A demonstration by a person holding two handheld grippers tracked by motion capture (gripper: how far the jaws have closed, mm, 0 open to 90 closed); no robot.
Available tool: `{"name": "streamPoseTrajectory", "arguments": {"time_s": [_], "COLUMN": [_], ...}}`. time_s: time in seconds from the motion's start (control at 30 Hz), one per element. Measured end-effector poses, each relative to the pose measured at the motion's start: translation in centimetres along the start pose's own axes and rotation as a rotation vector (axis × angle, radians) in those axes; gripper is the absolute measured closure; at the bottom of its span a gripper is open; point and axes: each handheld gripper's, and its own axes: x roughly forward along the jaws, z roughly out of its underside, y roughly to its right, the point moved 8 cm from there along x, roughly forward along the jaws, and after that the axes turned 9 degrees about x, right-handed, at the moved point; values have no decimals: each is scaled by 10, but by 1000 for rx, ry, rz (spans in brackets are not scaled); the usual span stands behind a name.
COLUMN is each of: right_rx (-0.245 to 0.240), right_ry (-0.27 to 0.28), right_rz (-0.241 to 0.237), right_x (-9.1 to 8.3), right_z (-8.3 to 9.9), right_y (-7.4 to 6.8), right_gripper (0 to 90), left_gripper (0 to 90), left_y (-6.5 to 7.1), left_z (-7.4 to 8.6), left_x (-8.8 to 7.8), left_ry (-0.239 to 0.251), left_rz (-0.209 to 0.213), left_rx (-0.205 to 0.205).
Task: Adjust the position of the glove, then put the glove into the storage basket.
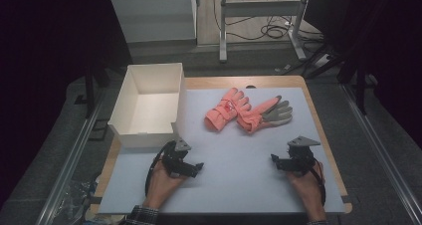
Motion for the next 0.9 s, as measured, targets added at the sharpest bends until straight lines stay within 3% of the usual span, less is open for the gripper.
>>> {"name": "streamPoseTrajectory", "arguments": {"time_s": [0.5, 0.9], "right_rx": [9, 58], "right_ry": [-8, -20], "right_rz": [7, 15], "right_x": [0, -2], "right_z": [0, -3], "right_y": [0, 0], "right_gripper": [176, 189], "left_gripper": [21, 19], "left_y": [0, 0], "left_z": [0, 0], "left_x": [0, 0], "left_ry": [0, 1], "left_rz": [0, 3], "left_rx": [5, -1]}}
